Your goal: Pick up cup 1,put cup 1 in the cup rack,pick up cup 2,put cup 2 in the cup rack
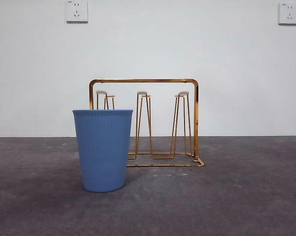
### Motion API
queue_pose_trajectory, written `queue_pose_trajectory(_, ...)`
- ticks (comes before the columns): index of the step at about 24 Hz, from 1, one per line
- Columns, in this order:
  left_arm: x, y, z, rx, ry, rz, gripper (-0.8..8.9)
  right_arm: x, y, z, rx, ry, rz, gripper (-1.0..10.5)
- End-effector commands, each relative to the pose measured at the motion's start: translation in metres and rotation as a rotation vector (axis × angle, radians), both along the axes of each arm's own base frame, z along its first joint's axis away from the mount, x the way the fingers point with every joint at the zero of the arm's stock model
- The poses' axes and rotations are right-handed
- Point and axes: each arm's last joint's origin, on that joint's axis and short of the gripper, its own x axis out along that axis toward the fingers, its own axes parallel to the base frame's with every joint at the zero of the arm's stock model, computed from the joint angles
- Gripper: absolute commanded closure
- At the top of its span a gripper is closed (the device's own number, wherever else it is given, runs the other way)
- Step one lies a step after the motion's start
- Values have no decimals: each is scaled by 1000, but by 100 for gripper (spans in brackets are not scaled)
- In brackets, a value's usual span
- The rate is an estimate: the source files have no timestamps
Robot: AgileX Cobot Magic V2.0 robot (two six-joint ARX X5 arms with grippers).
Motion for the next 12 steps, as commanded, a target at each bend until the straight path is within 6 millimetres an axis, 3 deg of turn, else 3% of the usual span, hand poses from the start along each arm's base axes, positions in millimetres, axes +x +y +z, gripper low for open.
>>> queue_pose_trajectory(1, -1, -2, 2, -51, -8, 10, 92, 7, 3, -1, 15, 26, 21, 959)
queue_pose_trajectory(12, 2, -5, 21, -115, -40, 28, 92, 39, 19, -7, -3, 103, 97, 959)
